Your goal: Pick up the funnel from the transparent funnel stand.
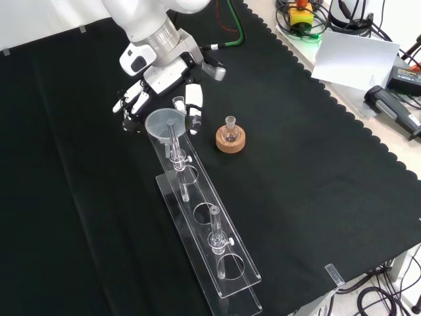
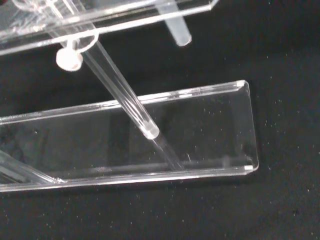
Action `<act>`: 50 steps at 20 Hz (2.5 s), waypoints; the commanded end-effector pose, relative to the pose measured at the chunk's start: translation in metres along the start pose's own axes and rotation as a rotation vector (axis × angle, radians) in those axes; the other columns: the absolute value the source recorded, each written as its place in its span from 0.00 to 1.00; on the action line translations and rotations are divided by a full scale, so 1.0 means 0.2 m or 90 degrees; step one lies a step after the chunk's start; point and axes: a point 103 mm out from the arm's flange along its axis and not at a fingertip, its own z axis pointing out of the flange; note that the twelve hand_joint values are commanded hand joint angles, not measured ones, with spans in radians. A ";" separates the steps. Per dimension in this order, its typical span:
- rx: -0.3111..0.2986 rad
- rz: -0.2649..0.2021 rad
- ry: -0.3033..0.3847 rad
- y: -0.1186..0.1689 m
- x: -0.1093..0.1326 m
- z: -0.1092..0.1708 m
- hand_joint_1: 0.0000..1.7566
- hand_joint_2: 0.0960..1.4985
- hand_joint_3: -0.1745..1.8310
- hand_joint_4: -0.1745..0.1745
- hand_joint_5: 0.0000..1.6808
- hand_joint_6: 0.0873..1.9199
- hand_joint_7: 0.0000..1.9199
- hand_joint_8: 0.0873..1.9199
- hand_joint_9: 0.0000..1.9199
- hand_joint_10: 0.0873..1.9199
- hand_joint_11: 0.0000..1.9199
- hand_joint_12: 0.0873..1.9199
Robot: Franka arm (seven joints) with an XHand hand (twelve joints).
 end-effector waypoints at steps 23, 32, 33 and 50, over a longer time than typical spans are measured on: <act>-0.011 -0.012 -0.011 0.00 -0.02 -0.04 0.29 0.45 0.12 0.22 0.10 0.00 0.18 0.22 0.01 0.40 0.00 0.00; -0.001 -0.019 -0.013 0.01 -0.01 -0.03 0.30 0.45 0.12 0.22 0.10 0.00 0.18 0.22 0.01 0.40 0.00 0.00; 0.001 -0.020 -0.013 0.01 -0.01 -0.03 0.30 0.45 0.12 0.22 0.10 0.00 0.18 0.22 0.01 0.40 0.00 0.00; -0.012 -0.021 -0.043 0.05 0.05 -0.03 0.36 0.44 0.16 0.29 0.20 0.00 0.27 0.24 0.07 0.39 0.00 0.00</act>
